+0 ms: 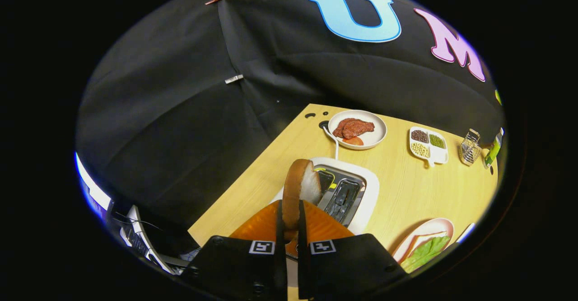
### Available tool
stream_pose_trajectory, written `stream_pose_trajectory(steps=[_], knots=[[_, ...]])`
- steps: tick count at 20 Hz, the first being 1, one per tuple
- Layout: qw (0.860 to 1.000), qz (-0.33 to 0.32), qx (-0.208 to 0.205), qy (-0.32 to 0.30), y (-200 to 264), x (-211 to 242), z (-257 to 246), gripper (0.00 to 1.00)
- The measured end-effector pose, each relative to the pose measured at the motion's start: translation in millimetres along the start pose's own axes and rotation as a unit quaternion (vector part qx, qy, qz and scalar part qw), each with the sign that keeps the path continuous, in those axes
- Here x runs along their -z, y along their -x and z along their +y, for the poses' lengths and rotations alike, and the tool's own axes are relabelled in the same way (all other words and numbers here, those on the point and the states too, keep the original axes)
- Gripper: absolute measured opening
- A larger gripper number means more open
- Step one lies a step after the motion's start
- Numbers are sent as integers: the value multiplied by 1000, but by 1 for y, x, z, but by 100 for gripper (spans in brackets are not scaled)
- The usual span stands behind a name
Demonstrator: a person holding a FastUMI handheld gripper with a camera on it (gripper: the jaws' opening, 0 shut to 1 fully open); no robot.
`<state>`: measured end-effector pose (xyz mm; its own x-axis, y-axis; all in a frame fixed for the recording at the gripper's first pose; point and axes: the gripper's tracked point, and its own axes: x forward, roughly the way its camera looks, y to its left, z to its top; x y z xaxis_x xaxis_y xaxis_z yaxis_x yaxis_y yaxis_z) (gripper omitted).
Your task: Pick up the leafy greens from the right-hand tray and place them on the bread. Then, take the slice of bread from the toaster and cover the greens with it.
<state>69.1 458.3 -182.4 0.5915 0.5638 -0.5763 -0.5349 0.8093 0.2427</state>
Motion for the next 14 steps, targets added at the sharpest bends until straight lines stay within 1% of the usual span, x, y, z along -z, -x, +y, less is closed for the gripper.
stream_pose_trajectory(steps=[5,8,10,14], knots=[[999,-45,-3,-28,41,-34,-19,14],[995,-89,12,-35,70,-55,-46,13],[993,-106,21,-40,88,-57,-64,13],[990,-112,52,-70,113,-44,-114,14]])
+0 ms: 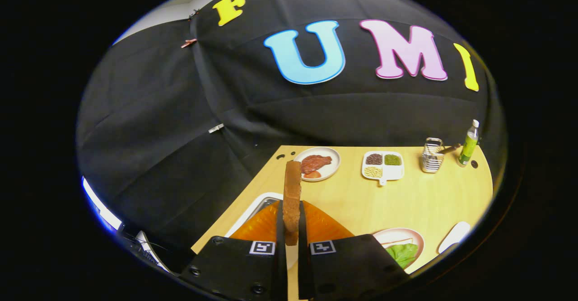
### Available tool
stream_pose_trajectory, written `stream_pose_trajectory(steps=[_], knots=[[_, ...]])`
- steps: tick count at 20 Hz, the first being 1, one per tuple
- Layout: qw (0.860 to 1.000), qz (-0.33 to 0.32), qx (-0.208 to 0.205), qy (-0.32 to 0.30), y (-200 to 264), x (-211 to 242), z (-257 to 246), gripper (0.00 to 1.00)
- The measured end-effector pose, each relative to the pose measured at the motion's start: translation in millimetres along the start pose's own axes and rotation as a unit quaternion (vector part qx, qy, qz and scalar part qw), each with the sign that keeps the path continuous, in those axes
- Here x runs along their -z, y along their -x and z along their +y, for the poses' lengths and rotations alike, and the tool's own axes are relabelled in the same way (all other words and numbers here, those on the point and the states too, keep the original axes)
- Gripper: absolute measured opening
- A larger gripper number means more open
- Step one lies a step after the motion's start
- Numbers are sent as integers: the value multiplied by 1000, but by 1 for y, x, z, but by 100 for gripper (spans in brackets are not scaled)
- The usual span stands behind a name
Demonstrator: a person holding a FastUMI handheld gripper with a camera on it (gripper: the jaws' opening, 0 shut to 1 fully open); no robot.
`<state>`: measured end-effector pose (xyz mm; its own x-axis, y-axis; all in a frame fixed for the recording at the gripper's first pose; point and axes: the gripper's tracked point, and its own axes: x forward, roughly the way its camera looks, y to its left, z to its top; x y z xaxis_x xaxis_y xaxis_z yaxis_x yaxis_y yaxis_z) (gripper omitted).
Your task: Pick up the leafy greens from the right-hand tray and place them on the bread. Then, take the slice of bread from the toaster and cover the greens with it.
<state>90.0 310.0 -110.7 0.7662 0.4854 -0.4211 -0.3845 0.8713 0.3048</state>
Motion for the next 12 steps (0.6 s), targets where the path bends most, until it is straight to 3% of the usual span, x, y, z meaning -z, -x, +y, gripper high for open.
stream_pose_trajectory(steps=[7,12], knots=[[995,29,71,-65,28,58,-105,13],[987,67,94,-114,30,110,-153,13]])
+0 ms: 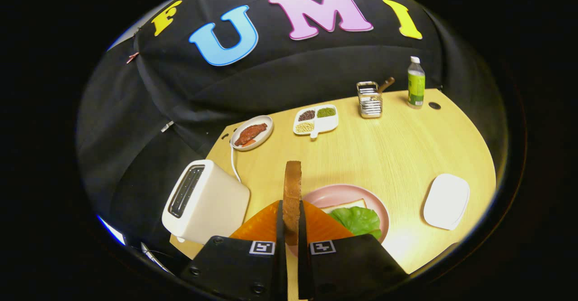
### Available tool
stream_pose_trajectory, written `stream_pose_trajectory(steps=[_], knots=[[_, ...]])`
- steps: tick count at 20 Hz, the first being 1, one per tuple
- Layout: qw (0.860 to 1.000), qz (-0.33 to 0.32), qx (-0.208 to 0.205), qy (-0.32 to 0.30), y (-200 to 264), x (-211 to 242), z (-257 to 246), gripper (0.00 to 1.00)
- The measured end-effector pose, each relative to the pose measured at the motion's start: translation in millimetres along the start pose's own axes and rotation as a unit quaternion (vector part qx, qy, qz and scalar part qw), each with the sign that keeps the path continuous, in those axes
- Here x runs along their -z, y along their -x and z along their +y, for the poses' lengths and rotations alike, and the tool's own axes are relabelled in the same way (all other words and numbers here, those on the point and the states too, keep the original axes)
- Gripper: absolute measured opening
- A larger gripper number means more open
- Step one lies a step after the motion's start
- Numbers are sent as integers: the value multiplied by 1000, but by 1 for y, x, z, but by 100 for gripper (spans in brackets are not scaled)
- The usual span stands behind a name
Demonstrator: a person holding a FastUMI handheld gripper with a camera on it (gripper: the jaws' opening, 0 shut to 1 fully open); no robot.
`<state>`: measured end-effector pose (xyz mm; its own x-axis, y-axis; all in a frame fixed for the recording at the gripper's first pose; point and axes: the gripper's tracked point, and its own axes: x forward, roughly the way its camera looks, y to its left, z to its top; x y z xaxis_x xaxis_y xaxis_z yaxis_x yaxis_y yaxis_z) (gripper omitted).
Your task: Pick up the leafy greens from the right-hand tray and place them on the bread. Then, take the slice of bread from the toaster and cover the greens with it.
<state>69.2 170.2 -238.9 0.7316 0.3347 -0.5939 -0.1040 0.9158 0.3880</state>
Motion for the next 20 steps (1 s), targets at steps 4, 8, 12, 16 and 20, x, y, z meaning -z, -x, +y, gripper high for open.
stream_pose_trajectory(steps=[4,8,12,16,20], knots=[[999,29,0,-33,-13,24,-26,14],[998,36,27,-45,-16,33,-58,13],[994,50,67,-66,-14,36,-85,18],[993,57,101,-39,-7,40,-100,36],[992,50,115,19,4,27,-102,64]])
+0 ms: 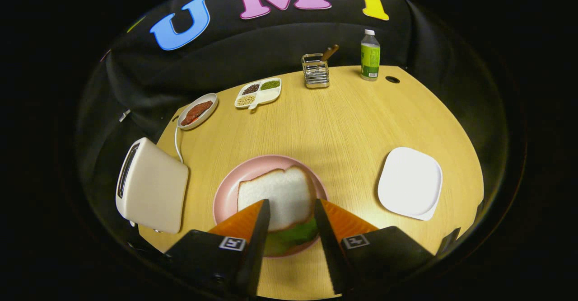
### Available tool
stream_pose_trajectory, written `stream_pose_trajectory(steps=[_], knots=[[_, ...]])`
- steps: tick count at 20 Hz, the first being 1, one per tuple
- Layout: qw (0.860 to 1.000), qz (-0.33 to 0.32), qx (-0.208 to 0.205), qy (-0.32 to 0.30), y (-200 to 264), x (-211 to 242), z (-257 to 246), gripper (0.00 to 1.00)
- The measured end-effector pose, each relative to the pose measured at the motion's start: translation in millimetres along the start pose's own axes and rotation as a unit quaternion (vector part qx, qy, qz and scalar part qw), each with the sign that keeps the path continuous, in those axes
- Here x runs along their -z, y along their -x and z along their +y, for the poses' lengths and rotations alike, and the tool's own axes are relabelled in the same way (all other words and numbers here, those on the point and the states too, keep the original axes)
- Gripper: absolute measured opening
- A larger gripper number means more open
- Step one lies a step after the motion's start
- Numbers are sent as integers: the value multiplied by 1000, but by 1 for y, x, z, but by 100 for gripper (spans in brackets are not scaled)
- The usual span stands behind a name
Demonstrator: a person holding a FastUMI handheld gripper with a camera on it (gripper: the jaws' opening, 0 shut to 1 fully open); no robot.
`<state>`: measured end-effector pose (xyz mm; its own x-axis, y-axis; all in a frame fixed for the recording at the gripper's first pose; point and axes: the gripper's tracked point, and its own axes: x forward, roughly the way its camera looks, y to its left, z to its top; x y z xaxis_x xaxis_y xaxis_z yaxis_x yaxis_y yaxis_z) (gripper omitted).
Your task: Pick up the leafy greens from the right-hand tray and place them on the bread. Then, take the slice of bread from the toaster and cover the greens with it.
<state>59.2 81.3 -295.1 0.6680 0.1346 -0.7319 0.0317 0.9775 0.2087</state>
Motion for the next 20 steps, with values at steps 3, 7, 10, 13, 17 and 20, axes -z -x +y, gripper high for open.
stream_pose_trajectory(steps=[3,7,10,13,17,20], knots=[[999,-35,-2,37,20,-22,5,96],[991,-110,-15,75,65,-63,24,100],[980,-178,-38,76,103,-100,43,99],[968,-236,-54,66,143,-130,51,99],[951,-298,-45,69,186,-162,40,99],[940,-334,-32,64,219,-176,26,99]])
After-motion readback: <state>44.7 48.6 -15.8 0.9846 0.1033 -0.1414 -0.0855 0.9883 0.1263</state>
